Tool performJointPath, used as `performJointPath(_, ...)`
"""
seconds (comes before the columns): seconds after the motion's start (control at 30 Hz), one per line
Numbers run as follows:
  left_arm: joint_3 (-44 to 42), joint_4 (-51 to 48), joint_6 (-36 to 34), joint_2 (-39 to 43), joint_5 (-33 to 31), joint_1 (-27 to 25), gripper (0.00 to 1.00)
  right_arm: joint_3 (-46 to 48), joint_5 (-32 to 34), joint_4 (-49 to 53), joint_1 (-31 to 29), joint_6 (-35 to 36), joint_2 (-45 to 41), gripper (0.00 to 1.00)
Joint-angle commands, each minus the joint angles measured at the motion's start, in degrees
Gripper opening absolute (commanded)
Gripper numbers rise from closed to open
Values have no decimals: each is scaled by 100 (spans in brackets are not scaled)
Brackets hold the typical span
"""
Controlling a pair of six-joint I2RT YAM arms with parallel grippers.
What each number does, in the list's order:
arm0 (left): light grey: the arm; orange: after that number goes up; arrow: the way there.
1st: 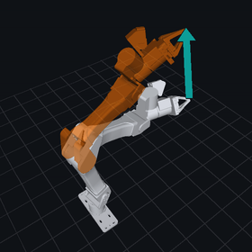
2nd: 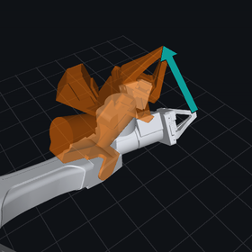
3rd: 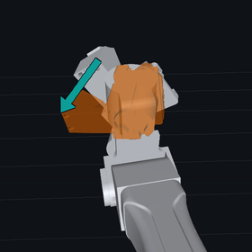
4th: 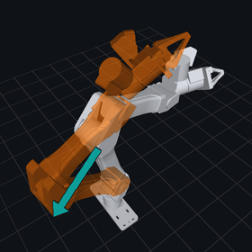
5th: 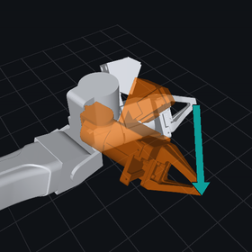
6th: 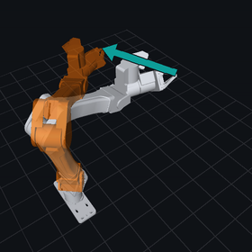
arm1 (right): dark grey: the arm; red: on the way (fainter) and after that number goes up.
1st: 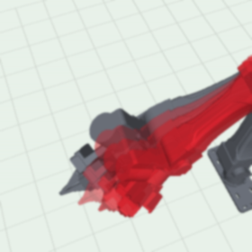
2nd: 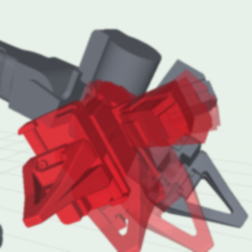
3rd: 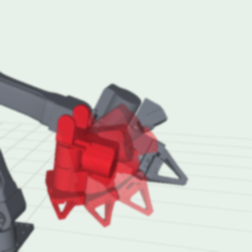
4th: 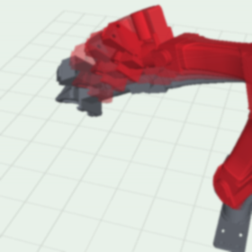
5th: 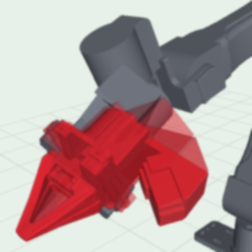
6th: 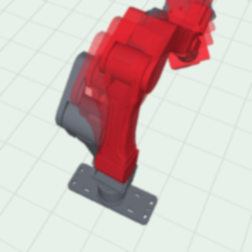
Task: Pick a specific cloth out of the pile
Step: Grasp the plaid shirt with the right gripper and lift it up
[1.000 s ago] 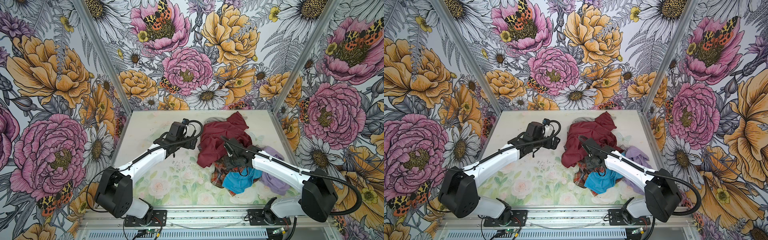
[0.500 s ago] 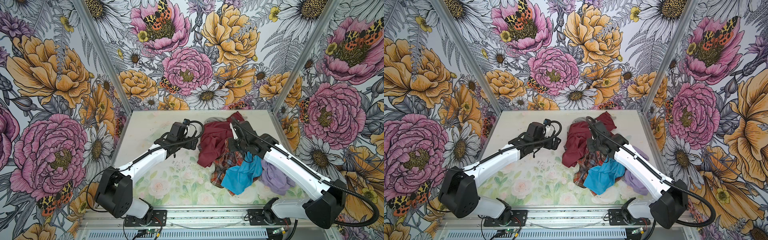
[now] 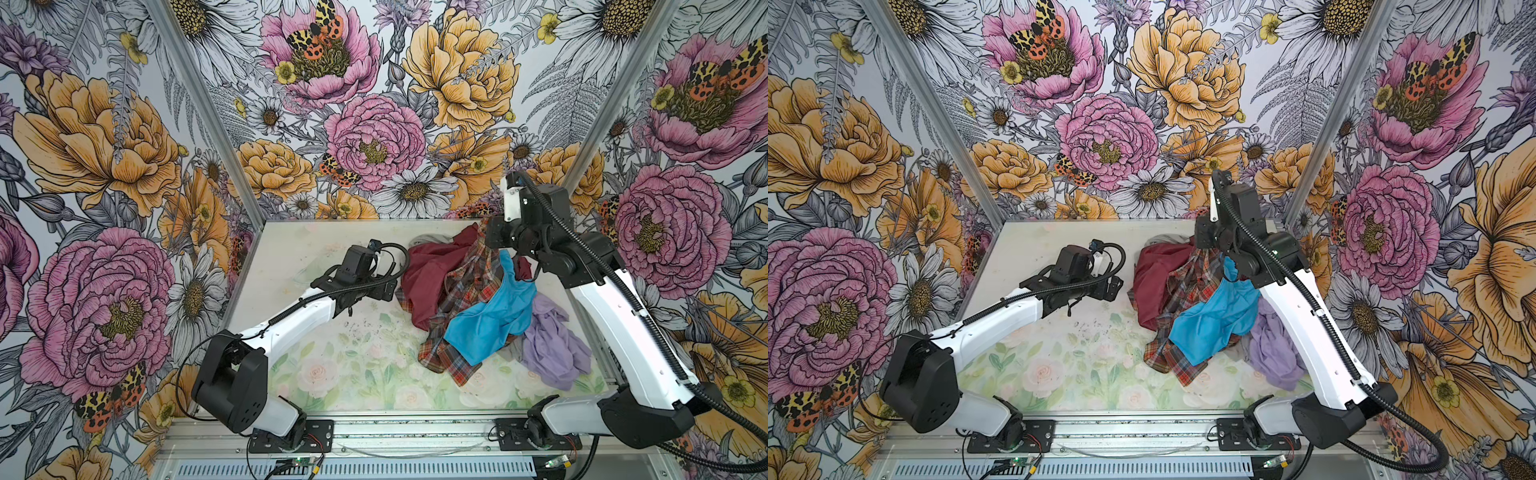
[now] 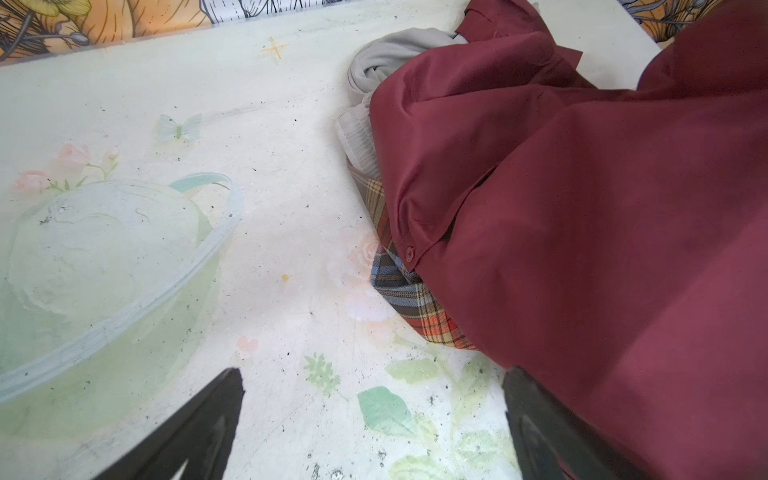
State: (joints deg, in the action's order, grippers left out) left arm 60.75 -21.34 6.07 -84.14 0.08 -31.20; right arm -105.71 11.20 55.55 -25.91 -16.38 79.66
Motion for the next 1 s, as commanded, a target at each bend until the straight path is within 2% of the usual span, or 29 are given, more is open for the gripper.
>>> performJointPath(0.0, 102, -36, -61, -15, -52, -62, 99, -754, -29, -308, 33, 171, 297, 0)
performJointPath(0.2, 121, -45, -88, -15, -71, -62, 99, -1902, -85, -290, 121, 247, 631, 0)
performJointPath(0.3, 124, -34, -67, 57, -77, -63, 99, -2052, -164, -288, 144, 208, 676, 0)
performJointPath(0.5, 61, 261, 178, 479, -71, -128, 99, -1356, -371, -324, 257, 34, 588, 0)
performJointPath(0.7, 19, 1314, 425, 828, 78, -653, 99, -741, -727, -600, 391, -169, 364, 0)
performJointPath(0.83, 32, 2414, 728, 535, 221, -1044, 99, -608, -971, -667, 502, -324, 272, 0)
performJointPath(0.97, 542, 2851, 777, -219, 195, -1461, 99, -513, -1191, -719, 589, -491, 200, 0)
